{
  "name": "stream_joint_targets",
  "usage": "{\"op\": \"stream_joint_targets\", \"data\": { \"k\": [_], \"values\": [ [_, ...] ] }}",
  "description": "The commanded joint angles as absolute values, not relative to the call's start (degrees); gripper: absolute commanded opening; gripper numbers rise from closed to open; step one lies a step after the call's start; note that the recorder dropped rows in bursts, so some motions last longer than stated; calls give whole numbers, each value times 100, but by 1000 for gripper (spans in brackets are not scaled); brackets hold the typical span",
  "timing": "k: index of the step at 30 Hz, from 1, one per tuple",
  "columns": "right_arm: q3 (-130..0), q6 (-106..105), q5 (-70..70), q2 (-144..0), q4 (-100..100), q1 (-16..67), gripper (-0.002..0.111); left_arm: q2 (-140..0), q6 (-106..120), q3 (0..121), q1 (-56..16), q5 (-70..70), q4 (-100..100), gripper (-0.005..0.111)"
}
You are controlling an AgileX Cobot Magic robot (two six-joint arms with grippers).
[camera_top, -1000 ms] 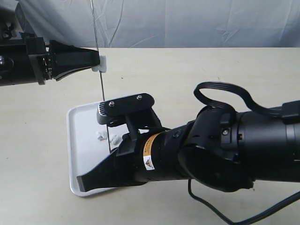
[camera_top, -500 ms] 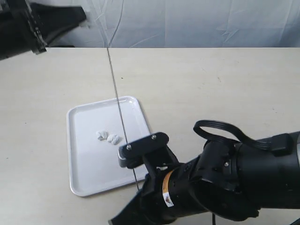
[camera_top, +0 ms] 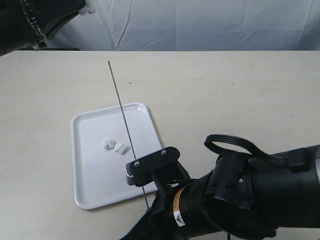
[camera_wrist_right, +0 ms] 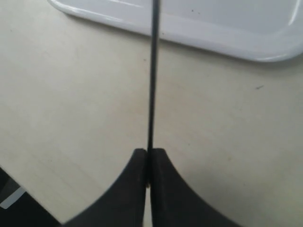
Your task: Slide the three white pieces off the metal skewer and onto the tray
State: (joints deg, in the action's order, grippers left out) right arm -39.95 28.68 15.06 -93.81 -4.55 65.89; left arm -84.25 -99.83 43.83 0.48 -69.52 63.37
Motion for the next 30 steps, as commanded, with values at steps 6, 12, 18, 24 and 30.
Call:
{"op": "stream_joint_targets", "data": {
  "k": [6,12,18,24,30],
  "values": [
    [-4003,2853,1444,-9342,-455,6595,-1,-8391,-10338,4337,46,-5565,8844,0],
    [-4003,2853,1398,-9342,-445,6595,-1,-8463,-11013,4011,46,-4277,9995,0],
    [-4157,2853,1326,-9342,-445,6595,-1,-9157,-11013,3813,-102,-4200,9995,0],
    [-4448,2853,1547,-9342,-305,6555,-1,-9999,-10859,3805,-595,-4017,9995,0],
    [-4711,2853,2106,-9342,0,6230,-1,-10267,-10406,3805,-762,-3690,9698,0]
  ]
}}
